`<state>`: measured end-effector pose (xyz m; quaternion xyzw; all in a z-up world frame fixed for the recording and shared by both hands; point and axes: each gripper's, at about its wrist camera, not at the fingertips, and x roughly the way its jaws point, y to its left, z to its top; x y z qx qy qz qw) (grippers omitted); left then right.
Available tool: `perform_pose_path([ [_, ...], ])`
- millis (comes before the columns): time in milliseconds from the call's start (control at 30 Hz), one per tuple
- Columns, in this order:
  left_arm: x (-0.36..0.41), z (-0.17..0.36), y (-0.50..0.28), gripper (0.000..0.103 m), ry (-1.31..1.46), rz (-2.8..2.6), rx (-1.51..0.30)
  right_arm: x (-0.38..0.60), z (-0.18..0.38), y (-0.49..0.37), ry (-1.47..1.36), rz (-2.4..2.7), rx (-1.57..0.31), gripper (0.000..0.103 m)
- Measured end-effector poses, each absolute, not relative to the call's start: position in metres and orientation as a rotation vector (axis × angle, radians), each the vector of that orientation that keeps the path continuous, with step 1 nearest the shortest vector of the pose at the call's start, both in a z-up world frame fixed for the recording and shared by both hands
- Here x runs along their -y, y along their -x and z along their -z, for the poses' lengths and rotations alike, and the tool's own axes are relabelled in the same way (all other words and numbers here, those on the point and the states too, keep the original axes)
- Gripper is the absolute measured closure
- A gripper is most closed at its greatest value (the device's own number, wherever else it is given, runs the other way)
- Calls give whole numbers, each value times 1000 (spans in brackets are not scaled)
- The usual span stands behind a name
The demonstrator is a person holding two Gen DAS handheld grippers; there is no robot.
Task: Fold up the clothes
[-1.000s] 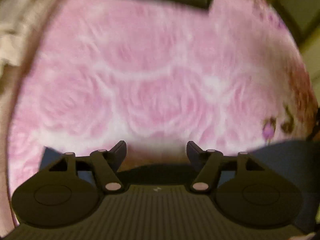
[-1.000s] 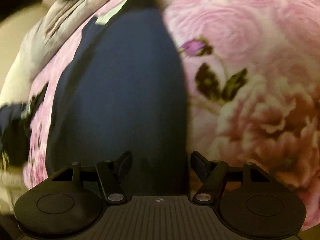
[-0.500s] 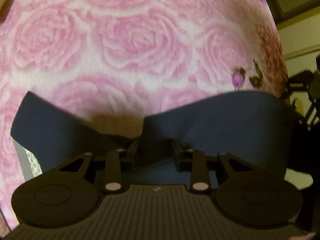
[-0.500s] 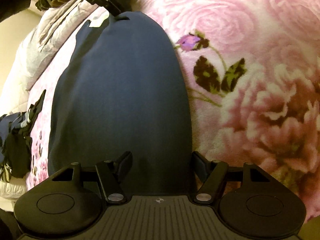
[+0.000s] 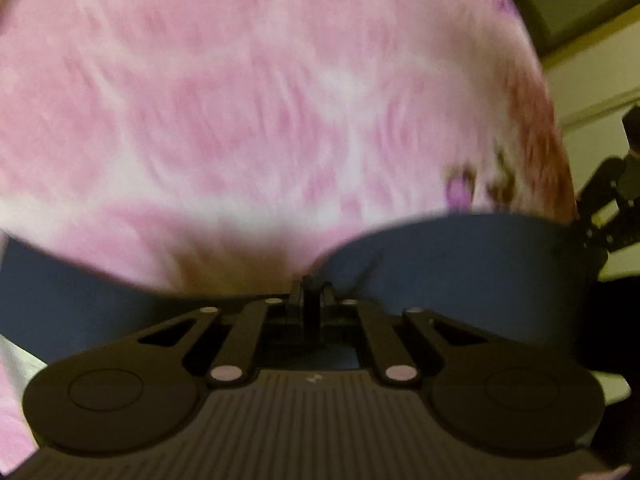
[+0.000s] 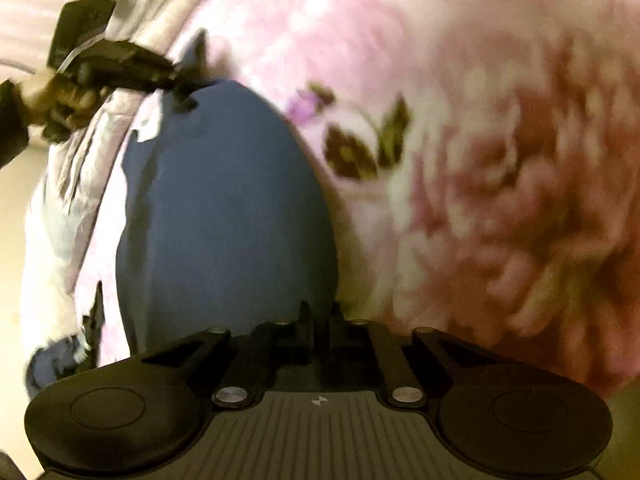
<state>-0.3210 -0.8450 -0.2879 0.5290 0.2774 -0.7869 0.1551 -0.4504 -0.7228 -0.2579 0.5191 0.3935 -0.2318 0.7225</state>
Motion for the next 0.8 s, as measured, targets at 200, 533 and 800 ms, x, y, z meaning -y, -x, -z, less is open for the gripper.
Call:
perform_pose_path([
  [200,849,271,324,97,-1287,2277,-663,730,226,459,-981,653,-837,100],
  [533,834,256,278,76,-1086,2111,-726,725,254,485,-973,686,-917,32],
  [800,746,287,222,75,-1168,1893,-887,701,262,490,-893,689,-1049,33],
])
